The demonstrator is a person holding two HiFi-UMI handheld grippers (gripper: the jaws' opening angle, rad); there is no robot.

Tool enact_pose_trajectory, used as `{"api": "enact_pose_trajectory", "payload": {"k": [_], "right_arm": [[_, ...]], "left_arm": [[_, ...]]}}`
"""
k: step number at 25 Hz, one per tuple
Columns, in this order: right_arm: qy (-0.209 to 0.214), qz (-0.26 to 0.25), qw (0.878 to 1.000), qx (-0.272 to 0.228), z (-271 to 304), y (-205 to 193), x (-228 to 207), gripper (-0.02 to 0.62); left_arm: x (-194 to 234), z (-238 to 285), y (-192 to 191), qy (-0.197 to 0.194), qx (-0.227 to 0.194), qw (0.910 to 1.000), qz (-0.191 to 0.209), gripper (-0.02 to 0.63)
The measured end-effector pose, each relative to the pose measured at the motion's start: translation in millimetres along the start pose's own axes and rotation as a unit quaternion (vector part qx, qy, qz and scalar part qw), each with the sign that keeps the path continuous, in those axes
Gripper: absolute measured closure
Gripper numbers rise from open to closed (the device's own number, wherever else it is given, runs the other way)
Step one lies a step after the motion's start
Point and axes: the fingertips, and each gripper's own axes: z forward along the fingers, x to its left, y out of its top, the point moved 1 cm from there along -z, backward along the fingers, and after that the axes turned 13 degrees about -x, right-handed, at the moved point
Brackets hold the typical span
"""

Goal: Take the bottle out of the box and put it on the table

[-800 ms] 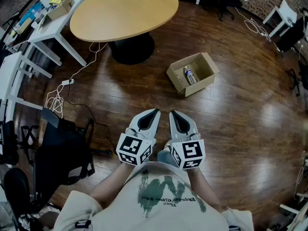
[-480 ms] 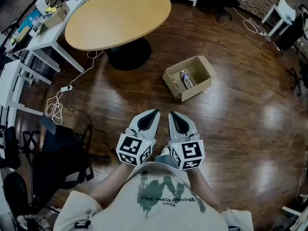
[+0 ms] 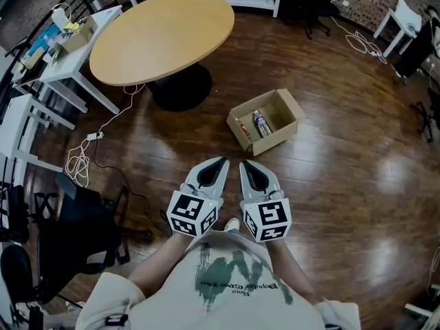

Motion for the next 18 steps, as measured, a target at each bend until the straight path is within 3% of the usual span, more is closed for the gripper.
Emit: {"api": "enact_pose_trajectory", "payload": {"k": [9, 18], "right_arm": [[0.0, 0.002, 1.0, 0.001, 7, -4, -26, 0.595], [-0.003, -0.007, 1.0, 0.022, 57, -15, -40, 0.595]], "left_arm": [[-6, 29, -11, -0.007, 0.004, 1.0, 0.003, 0.606], [37, 64, -16, -0.006, 0.002, 0.9999, -0.014, 0.606]]}}
